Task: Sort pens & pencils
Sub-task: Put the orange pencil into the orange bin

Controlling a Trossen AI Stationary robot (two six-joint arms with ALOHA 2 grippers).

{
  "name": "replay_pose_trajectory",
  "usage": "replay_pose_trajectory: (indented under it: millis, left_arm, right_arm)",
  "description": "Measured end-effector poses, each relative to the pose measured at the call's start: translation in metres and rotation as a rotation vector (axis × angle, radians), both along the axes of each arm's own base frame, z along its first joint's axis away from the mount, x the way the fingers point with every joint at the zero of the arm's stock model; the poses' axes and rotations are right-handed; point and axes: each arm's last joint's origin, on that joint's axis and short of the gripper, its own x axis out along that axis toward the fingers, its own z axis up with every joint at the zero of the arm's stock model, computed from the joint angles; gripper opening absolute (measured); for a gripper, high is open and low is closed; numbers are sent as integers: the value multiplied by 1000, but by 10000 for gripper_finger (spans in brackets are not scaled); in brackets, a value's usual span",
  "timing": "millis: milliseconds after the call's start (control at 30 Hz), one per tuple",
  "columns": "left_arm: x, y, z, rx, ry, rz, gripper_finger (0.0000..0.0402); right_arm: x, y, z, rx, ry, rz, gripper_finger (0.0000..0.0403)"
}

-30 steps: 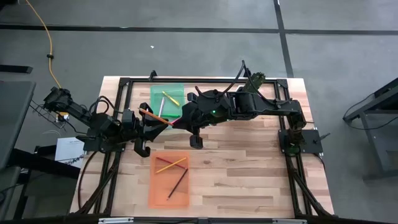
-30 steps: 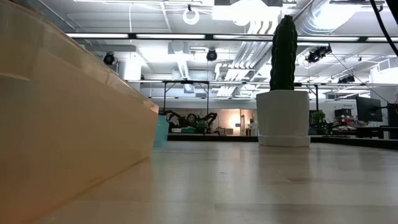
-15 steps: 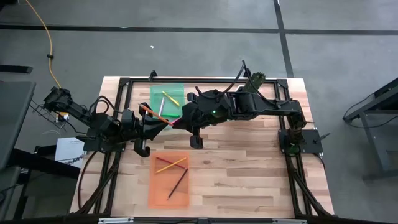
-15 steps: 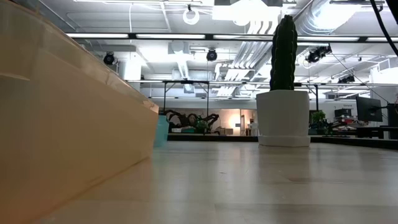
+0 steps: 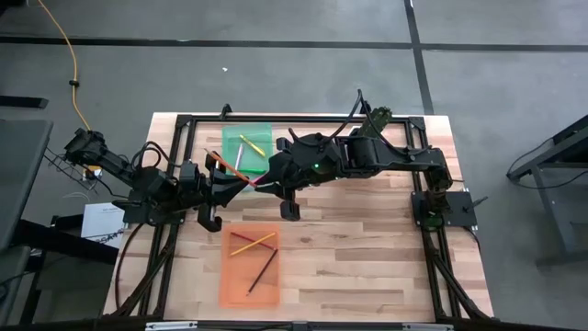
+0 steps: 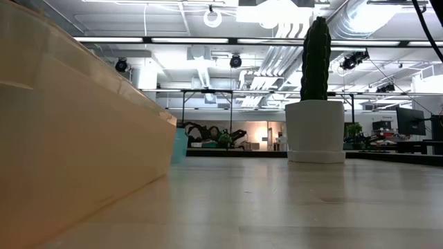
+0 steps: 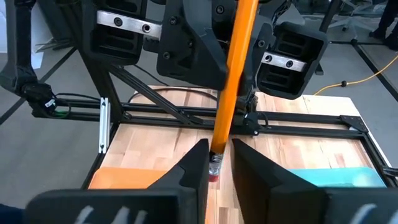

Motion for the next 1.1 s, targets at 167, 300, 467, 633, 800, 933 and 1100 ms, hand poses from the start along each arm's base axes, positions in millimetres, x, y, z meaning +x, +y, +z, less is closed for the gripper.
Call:
replay_pose_trajectory:
  millis: [167, 300, 467, 633, 800, 933, 1100]
  left_arm:
    - [0, 0, 0, 1, 2, -1, 20]
    - [0, 0, -1, 5, 10, -1, 21]
    - [1, 0, -3, 14, 35, 4, 21]
    - [3, -1, -9, 6, 85, -7, 21]
    - [4, -2, -13, -5, 124, -14, 21]
    - [4, -2, -15, 1, 142, -40, 21]
    - [3, -2, -18, -14, 176, -63, 21]
  right_arm:
    - [0, -2, 0, 27, 4, 3, 82]
    - [1, -8, 0, 58, 8, 9, 97]
    - [1, -14, 0, 103, 15, 29, 111]
    - [2, -19, 0, 130, 17, 65, 115]
    - [2, -19, 2, 153, 8, 95, 115]
    - [-1, -20, 4, 145, 0, 102, 115]
    - [-20, -24, 22, 113, -38, 106, 115]
